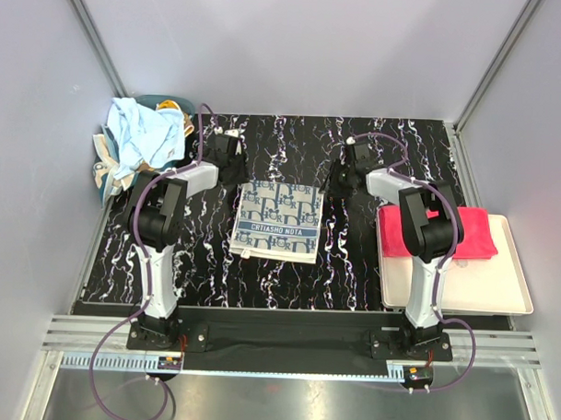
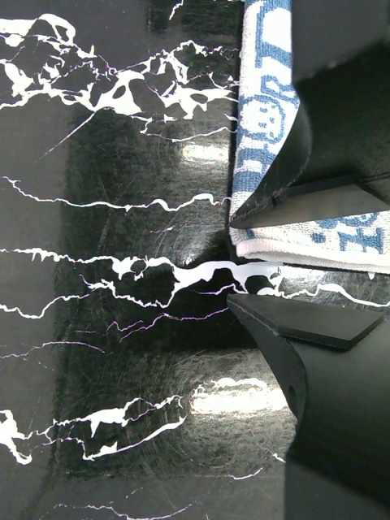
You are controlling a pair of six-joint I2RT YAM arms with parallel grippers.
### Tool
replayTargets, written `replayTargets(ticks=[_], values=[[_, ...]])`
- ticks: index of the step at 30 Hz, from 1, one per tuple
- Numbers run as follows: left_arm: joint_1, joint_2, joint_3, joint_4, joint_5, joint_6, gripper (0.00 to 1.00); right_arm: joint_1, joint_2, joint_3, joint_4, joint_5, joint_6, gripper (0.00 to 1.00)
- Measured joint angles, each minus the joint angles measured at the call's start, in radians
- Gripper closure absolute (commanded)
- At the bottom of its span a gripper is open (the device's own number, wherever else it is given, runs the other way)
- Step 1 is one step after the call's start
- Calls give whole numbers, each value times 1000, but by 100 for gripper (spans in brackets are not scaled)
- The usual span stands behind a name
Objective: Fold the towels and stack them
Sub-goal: Fold the towel
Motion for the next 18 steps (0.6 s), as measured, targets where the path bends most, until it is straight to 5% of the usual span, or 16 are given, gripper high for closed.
replayTargets(ticks=[18], values=[[6, 12, 0, 35, 45, -21, 65, 27, 72, 103, -43, 23, -31, 76]])
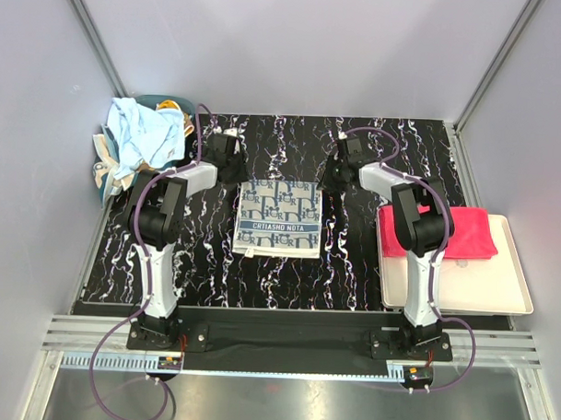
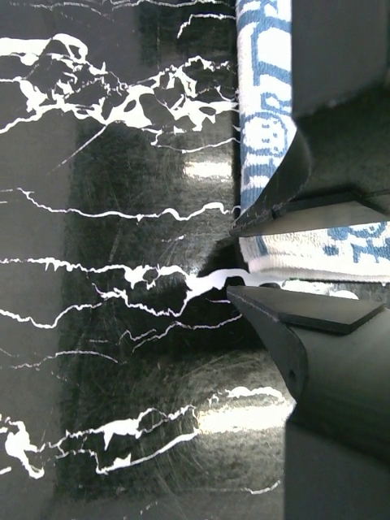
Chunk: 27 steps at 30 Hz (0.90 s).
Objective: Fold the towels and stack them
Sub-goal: Fold the towel
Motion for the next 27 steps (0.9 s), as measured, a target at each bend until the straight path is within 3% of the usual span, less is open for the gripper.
replayTargets(ticks=[7, 14, 27], values=[[1, 6, 0, 14, 20, -13, 74, 0, 55, 91, -36, 13, -20, 80], [13, -2, -16, 35, 37, -32, 62, 1, 58, 97, -43, 15, -25, 75], [42, -95, -134, 28, 43, -55, 59, 1, 58, 98, -43, 15, -25, 74]])
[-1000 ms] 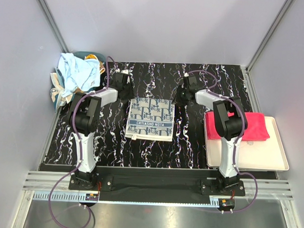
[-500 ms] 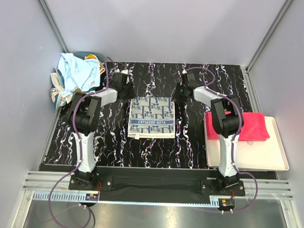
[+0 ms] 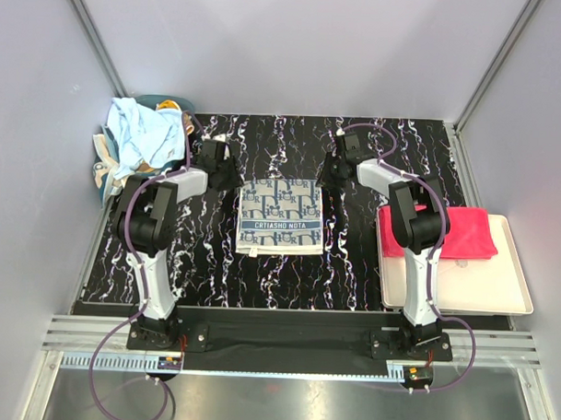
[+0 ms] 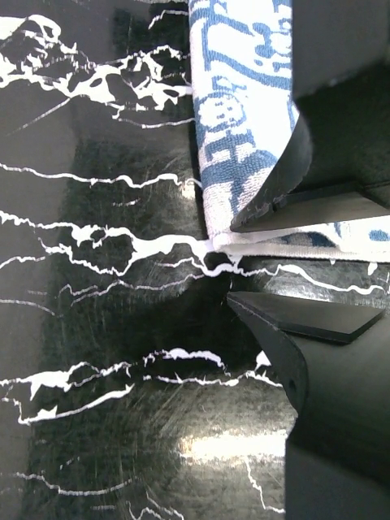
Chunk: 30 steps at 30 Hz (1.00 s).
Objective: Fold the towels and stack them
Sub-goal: Fold the towel
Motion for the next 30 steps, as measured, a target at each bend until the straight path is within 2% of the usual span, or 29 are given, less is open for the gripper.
replayTargets(ticks=[18, 25, 30], values=[[8, -105, -164, 177, 106, -98, 53, 0, 0, 0, 5, 0, -4, 73], [8, -110, -166, 179, 114, -95, 53, 0, 0, 0, 6, -1, -4, 73], [-2, -94, -123, 106, 100, -56, 53, 0, 0, 0, 6, -1, -4, 73]])
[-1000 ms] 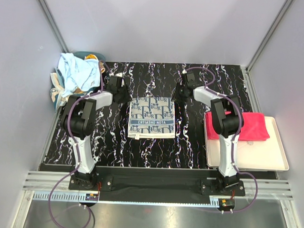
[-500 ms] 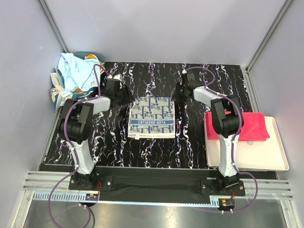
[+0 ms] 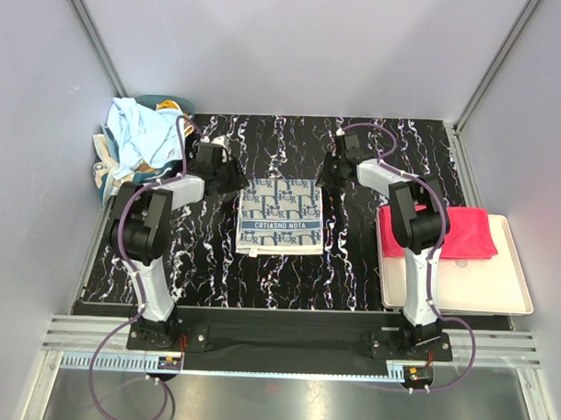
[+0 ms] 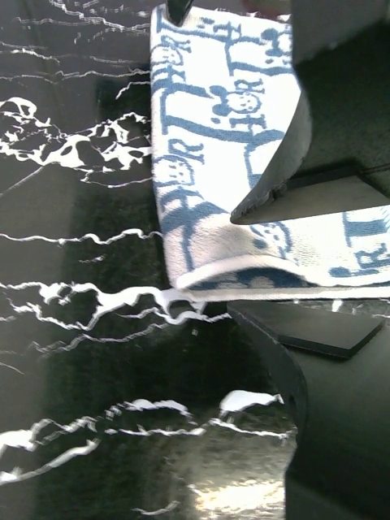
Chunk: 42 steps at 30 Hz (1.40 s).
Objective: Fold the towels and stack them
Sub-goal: Fold the towel
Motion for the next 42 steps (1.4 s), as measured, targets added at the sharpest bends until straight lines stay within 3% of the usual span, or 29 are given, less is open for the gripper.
replayTargets(ticks=[20, 35, 42], values=[[-36, 123, 180, -162, -182, 98, 57, 0, 0, 1, -1, 0, -14, 73], [-36, 151, 207, -140, -185, 109, 67, 0, 6, 16, -9, 16, -39, 74], [-36, 160, 207, -115, -166, 111, 80, 0, 20, 29, 0, 16, -49, 92]])
